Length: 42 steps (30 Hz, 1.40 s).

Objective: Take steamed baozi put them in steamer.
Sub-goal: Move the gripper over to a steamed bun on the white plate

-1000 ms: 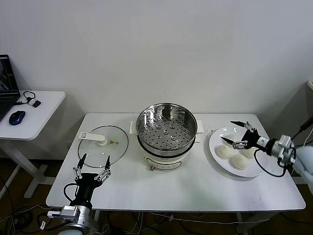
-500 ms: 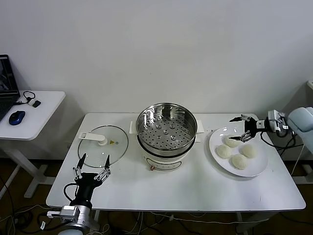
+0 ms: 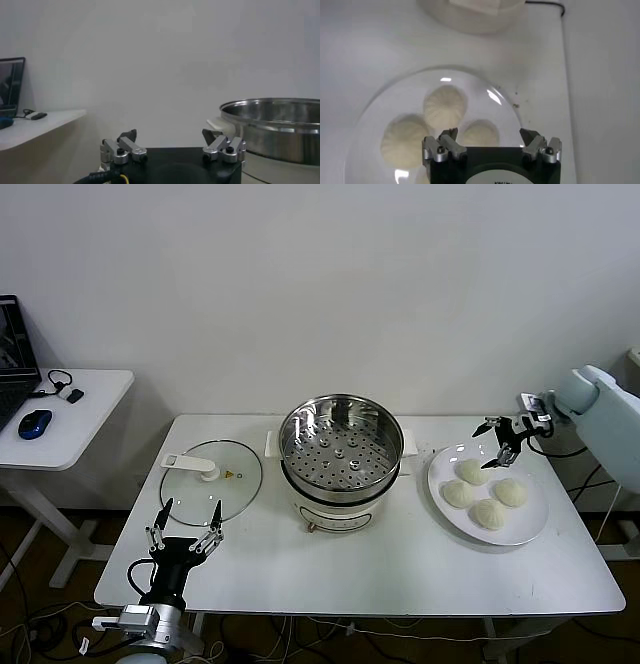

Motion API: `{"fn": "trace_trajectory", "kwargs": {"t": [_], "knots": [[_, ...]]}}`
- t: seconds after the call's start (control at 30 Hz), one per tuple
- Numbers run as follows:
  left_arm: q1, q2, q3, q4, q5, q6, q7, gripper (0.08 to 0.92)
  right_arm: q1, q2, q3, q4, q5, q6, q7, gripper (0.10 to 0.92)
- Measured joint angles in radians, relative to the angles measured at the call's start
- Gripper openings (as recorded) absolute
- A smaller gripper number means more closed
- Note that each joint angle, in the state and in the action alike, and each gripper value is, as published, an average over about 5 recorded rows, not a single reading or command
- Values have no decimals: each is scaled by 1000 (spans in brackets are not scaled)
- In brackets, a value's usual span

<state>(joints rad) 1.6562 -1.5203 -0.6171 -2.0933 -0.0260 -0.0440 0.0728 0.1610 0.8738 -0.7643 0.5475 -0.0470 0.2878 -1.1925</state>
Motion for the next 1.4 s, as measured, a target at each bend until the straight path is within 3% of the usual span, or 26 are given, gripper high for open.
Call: {"fn": "trace_trajectory", "kwargs": {"t": [0.5,1.4], "knots": [[-4,0,-1,6,-12,2,0,823,-46,116,107,-134,-248,25,13,823],[7,-2,-7,2,-29,-3,3,823,-128,187,317,-223,-485,50,113,823]]}}
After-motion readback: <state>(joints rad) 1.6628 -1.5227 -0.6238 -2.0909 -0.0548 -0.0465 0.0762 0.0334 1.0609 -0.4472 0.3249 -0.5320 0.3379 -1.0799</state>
